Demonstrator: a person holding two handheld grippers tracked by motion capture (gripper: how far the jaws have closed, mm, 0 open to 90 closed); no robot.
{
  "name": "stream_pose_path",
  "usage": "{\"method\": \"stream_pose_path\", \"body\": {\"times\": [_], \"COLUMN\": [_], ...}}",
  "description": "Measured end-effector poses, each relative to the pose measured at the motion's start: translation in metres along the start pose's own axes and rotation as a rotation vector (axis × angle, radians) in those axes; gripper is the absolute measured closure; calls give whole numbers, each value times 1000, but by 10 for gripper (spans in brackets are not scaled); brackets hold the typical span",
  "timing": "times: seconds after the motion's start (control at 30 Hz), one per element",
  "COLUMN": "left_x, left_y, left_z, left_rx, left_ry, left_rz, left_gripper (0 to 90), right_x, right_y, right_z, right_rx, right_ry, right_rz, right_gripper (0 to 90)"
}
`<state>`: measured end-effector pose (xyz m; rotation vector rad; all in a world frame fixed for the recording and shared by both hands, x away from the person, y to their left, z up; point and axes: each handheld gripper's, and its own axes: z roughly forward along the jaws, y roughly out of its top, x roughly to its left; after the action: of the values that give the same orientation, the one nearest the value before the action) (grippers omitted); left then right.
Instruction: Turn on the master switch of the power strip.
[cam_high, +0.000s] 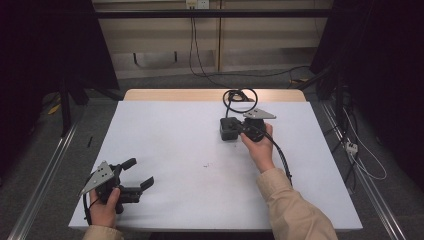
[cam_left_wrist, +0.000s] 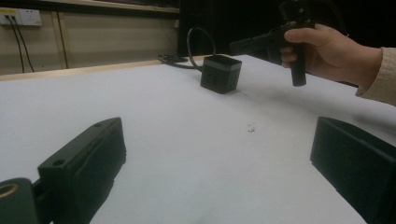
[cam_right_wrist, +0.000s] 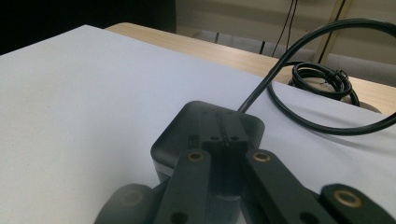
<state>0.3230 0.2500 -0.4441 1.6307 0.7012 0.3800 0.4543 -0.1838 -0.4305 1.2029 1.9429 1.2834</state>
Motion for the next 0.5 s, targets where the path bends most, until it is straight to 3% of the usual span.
{"method": "stream_pose_path", "body": {"times": [0.5], "left_x": [0], "left_y": [0], "left_z": [0], "left_rx": [-2], "left_ry": [1], "left_rz": [-5], "left_gripper": [30], "right_x": [4], "right_y": [-1], "right_z": [7], "right_rx": [19], "right_ry": [-1], "right_rz": [-18], "right_gripper": [900]}}
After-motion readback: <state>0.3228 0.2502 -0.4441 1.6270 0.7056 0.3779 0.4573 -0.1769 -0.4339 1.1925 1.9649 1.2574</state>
